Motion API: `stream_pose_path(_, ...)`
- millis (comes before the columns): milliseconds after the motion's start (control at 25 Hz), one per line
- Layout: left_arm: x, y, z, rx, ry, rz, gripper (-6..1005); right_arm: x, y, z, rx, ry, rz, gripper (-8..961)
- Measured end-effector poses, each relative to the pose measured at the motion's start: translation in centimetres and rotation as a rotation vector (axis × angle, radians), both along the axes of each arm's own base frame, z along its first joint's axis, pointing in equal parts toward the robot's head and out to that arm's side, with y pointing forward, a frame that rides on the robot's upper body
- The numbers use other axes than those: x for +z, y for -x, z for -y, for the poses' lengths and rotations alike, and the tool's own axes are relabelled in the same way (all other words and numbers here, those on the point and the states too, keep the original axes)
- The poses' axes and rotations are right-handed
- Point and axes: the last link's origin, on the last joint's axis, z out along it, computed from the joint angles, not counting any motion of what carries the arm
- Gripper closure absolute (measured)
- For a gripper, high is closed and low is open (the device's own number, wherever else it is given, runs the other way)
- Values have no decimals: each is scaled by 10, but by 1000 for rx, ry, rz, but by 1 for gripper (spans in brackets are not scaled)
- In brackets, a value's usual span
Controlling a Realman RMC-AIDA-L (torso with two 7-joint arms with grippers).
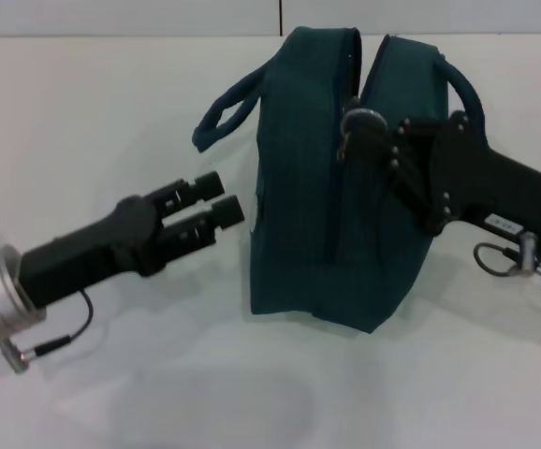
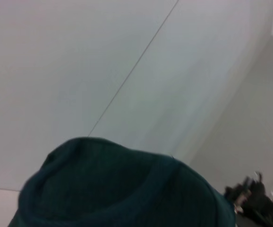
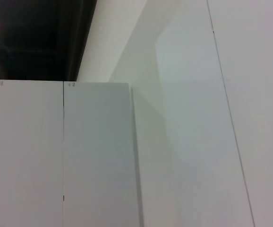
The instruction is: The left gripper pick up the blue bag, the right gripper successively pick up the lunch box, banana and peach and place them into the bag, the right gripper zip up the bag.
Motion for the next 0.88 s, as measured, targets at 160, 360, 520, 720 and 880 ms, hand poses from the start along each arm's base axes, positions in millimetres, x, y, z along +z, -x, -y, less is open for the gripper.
stream_pose_path(160, -11, -1, 5, -18, -21, 5, 283, -3, 7, -11, -10, 18, 17, 944)
stream_pose_path(360, -23, -6, 3, -26, -23, 0, 291, -8, 11, -15, -11, 25, 39, 944)
stream_pose_path(520, -28, -3, 0, 5, -20, -26, 296, -8, 11, -15, -13, 24, 38, 944)
stream_pose_path(720, -31, -3, -3, 10, -24, -43, 302, -8, 11, -15, -16, 24, 35, 944)
stream_pose_path(880, -33, -5, -3, -19, -32, -63, 394, -7, 10, -15, -25, 18, 31, 944)
